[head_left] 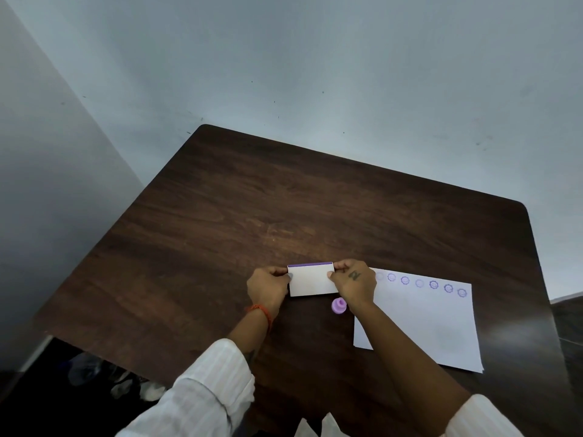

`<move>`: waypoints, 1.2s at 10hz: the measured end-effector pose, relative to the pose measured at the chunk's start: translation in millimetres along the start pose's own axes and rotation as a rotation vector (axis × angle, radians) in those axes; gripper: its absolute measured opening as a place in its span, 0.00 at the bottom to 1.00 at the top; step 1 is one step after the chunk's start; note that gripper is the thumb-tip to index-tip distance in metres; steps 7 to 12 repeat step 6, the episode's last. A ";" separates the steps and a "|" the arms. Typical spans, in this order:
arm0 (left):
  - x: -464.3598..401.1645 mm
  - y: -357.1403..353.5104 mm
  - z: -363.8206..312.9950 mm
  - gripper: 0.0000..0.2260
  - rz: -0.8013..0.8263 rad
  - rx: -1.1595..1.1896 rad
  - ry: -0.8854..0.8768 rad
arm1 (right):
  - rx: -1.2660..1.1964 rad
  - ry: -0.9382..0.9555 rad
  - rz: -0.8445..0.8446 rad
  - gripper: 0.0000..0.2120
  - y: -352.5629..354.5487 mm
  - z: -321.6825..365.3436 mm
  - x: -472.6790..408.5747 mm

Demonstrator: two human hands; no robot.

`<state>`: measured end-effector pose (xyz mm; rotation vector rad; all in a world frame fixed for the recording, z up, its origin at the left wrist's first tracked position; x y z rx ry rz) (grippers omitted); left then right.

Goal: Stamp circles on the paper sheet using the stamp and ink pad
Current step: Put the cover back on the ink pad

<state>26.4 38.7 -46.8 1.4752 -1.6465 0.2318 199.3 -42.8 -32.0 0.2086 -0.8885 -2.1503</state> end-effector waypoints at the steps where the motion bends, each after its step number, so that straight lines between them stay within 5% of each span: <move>1: -1.7 0.2 -1.0 0.10 0.001 -0.011 -0.011 | 0.008 0.006 0.007 0.12 -0.4 0.7 -0.7; 3: 2.3 2.8 -7.2 0.11 -0.011 -0.034 -0.024 | 0.024 0.068 0.019 0.13 3.5 5.2 -1.4; 6: 44.2 0.8 -66.0 0.23 -0.183 -0.318 -0.566 | 0.043 0.354 -0.110 0.21 28.0 56.0 1.6; 12: 44.2 0.8 -66.0 0.23 -0.183 -0.318 -0.566 | 0.043 0.354 -0.110 0.21 28.0 56.0 1.6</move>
Point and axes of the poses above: each hand's wrist, its own x-axis away from the middle knuckle, its own y-axis out of the back of the hand, z = x × y, the point moved 6 cm from there along -x, towards the middle knuckle, and after that the axes turned 15 degrees about y, right-handed, at the moved point
